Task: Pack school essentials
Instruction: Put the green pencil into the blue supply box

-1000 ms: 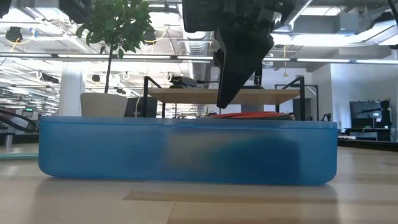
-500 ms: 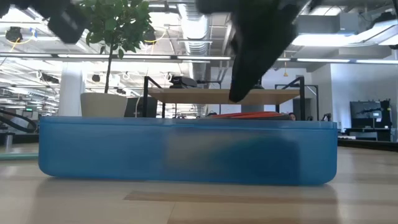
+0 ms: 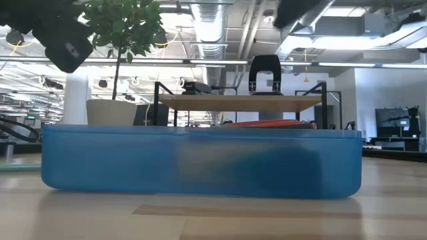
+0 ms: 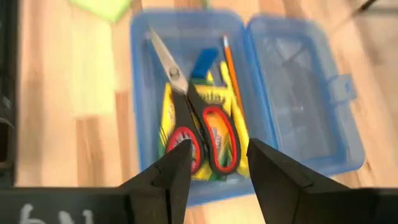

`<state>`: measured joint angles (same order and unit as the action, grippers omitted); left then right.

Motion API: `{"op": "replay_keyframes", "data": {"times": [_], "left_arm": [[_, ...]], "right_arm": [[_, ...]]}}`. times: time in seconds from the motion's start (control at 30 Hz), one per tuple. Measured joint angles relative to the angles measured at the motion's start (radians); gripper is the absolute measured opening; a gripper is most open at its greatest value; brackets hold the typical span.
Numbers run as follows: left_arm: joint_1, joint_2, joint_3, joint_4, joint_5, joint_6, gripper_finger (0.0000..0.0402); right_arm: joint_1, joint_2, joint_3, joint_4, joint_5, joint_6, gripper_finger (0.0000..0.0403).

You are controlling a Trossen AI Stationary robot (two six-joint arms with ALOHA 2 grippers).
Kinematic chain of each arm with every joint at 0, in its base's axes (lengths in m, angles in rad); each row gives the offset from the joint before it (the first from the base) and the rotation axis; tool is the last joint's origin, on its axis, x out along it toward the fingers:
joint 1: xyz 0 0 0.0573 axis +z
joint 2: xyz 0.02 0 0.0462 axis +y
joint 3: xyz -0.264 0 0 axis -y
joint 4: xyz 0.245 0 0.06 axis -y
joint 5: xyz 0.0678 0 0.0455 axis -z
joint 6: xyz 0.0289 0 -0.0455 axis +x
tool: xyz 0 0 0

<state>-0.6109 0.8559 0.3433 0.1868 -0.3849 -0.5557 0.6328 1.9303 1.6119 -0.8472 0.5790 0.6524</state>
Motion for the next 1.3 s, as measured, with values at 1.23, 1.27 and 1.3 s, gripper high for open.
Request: {"op": "replay_keyframes", "data": {"times": [1.23,1.27,1.3], "left_arm": [[-0.178,0.428,0.103,-0.383,0.111,-0.474,0.0135],[-0.183,0.441,0.117,-0.399,0.102,-0.474,0.0131],[-0.185,0.453,0.132,-0.424,0.099,-0.474,0.0127]], "right_arm": [[0.077,-0.014,0.0,0.081,0.101,0.082,0.0149],[0.075,-0.013,0.0,0.081,0.101,0.081,0.0149],[0.071,-0.013,0.0,0.082,0.101,0.08,0.0149]]}}
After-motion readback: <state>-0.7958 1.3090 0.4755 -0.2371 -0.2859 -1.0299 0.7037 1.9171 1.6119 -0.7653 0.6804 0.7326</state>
